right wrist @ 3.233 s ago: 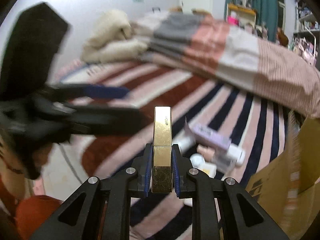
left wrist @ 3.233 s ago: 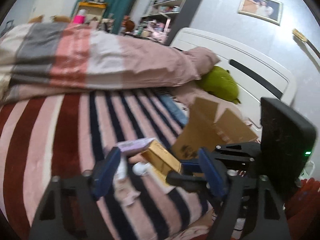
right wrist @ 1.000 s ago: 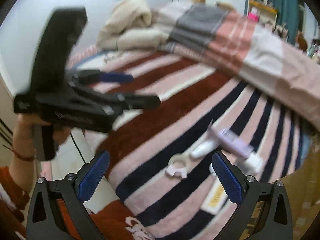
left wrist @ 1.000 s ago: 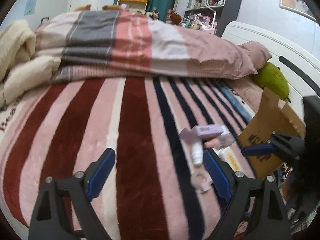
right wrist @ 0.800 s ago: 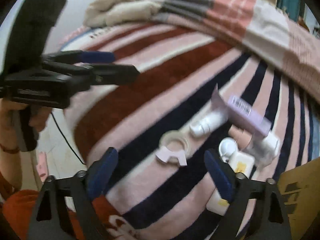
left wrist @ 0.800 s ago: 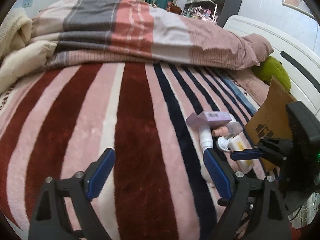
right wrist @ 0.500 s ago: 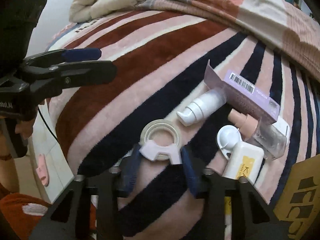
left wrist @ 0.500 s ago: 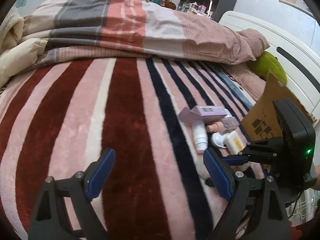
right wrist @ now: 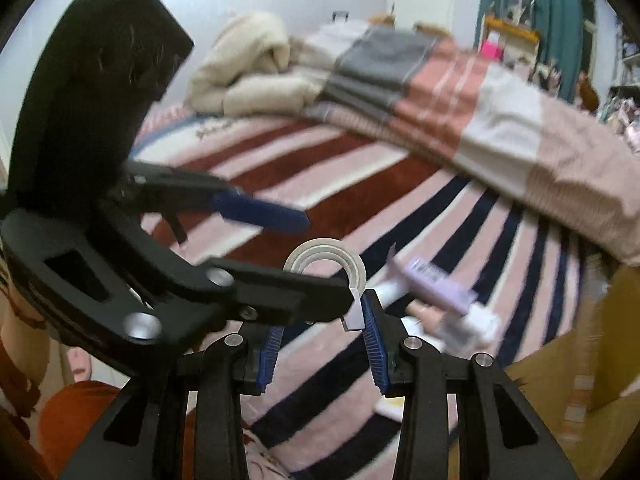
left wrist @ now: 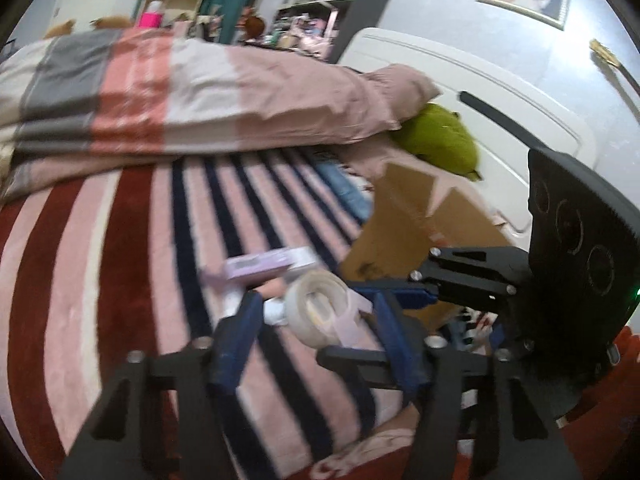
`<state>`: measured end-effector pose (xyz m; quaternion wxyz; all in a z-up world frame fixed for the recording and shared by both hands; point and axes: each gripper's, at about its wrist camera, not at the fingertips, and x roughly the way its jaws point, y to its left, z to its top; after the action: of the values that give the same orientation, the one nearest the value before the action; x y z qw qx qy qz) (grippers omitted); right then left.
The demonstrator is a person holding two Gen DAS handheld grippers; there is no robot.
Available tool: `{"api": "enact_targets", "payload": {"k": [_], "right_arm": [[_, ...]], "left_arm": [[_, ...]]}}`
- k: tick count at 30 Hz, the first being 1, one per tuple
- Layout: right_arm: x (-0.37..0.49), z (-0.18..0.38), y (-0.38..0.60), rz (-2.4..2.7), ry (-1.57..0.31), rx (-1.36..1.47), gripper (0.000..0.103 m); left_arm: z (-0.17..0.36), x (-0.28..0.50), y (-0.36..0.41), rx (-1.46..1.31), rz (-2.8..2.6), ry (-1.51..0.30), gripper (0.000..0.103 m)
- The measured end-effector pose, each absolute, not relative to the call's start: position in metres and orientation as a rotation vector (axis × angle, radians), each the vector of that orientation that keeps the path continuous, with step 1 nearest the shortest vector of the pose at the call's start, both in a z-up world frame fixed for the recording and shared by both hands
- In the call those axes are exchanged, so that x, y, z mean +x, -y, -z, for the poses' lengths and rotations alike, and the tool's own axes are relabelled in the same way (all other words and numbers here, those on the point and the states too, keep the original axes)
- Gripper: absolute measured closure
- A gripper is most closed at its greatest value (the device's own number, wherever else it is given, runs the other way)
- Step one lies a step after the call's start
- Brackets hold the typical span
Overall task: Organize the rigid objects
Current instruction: 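Move the right gripper back to the items and grasp the white tape roll, then lower the tape roll into the cardboard box and open the right gripper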
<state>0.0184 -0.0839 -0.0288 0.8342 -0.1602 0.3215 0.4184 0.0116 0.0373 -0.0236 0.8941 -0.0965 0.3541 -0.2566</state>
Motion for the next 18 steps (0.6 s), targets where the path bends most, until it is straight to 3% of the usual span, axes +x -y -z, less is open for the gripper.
{"api": "enact_targets", "payload": {"k": [2, 9, 18], "right_arm": [[0.015, 0.016, 0.097, -0.878, -0.647, -0.328, 0.07], [0.02, -0.009, 0.155, -0.799, -0.584, -0.285, 0.07], [0.05, -0.007, 0.234, -0.659, -0.623, -0.239, 0.07]], "left_arm": [[0.01, 0.015, -0.022, -0.192, 0.548, -0.726, 0.067], [-0.02, 0.037, 0.048, -0.101, 0.593, -0.72, 0.069], [-0.017, 0.081, 0.131, -0.036, 0.669, -0.778, 0.069]]}}
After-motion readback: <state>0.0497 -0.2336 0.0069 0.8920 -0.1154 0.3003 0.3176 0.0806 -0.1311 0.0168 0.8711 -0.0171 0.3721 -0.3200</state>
